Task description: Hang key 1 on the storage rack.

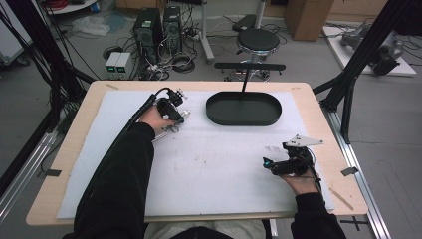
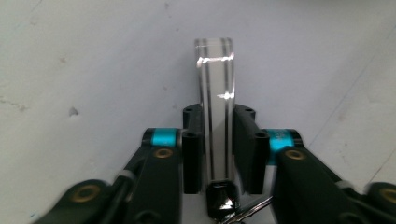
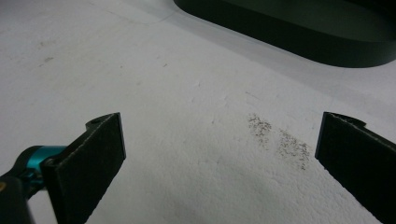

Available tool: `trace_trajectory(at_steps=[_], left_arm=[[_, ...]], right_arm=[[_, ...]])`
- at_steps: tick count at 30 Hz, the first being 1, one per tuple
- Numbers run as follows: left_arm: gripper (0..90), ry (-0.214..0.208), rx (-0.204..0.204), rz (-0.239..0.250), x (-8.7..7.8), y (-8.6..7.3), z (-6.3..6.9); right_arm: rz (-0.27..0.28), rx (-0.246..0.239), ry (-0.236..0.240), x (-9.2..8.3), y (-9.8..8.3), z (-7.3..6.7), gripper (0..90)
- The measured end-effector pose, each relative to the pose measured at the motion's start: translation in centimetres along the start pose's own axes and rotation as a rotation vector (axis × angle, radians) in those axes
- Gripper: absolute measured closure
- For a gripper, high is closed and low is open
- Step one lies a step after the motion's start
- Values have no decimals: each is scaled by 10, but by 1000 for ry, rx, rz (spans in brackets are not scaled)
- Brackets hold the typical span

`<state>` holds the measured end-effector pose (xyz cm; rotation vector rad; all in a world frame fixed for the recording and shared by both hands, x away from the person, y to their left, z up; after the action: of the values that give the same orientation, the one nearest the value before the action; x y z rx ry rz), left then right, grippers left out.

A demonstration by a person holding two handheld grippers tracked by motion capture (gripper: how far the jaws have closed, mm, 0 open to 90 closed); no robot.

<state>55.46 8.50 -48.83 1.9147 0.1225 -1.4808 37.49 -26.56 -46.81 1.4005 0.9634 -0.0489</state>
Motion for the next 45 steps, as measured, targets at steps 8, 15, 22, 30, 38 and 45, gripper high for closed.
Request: trace_trajectory(at_steps=[8, 15, 22, 30, 38, 45], left_arm=[[749, -35, 40, 16, -5, 0, 3], [749, -54, 66, 101, -28, 11, 7], [751, -99, 50, 117, -58, 11, 8], [751, -83, 66, 237, -103, 28, 13], [752, -49, 110, 338, -141, 59, 21], [752, -52, 161, 399, -161, 99, 33]], right_arm=[[-3, 3, -7, 0, 0, 1, 8], [1, 2, -2, 0, 0, 0, 8], [5, 0, 0, 0, 1, -2, 8], [8, -1, 1, 0, 2, -4, 8], [38, 4, -16, -2, 6, -3, 8], [67, 15, -10, -6, 8, -2, 8]])
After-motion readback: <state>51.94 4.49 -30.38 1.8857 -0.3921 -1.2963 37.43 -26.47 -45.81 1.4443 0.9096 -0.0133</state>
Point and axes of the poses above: each handheld gripper's, and its own axes: x roughly forward along the jaws, y roughly out of its top, z roughly to its right, the point moved 8 cm from there along x, roughly forward along the jaws, and after that the axes turned 7 degrees about x, right-handed, at the moved point
